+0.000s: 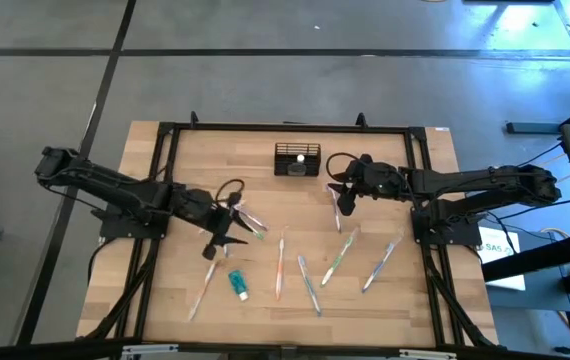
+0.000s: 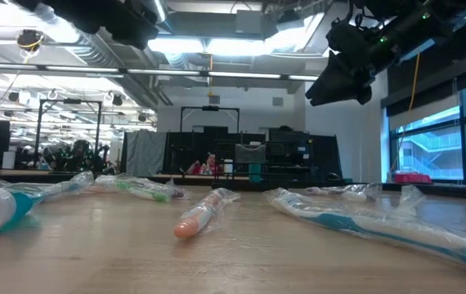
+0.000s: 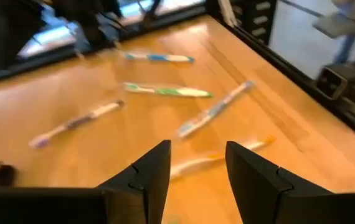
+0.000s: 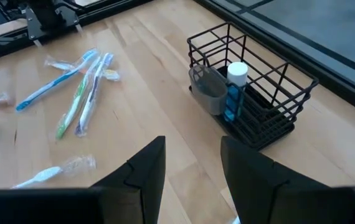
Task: Pick & Place toothbrushing station
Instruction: Put the mouthwash into the middle section of the wire organizer
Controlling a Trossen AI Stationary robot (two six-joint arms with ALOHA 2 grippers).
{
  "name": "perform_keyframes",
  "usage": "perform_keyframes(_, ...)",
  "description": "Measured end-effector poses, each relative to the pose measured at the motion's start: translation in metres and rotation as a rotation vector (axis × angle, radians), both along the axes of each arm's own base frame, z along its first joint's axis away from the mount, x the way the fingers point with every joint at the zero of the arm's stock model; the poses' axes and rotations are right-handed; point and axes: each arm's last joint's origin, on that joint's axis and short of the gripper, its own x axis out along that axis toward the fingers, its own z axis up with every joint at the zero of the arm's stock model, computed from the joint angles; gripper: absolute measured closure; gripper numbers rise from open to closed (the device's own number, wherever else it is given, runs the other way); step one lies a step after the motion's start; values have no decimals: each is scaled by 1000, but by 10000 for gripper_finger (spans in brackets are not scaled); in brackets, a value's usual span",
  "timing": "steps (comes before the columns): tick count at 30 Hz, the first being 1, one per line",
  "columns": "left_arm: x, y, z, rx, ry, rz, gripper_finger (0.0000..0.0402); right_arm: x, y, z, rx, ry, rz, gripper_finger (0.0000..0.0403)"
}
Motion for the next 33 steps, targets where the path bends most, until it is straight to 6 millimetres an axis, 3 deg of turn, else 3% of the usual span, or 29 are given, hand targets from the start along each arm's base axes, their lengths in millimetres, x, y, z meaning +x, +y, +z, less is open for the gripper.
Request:
perform_keyframes(9, 16, -32, -5, 15, 200, -108, 251, 0, 0, 0, -2, 0, 0, 245)
perform_keyframes(24, 45, -73, -21, 88, 326, -148, 249, 0, 0, 0, 68, -29, -47, 245)
perform_keyframes(33, 58, -97, -39, 3, 473, -174, 227, 4, -2, -5, 85, -26, -110, 245)
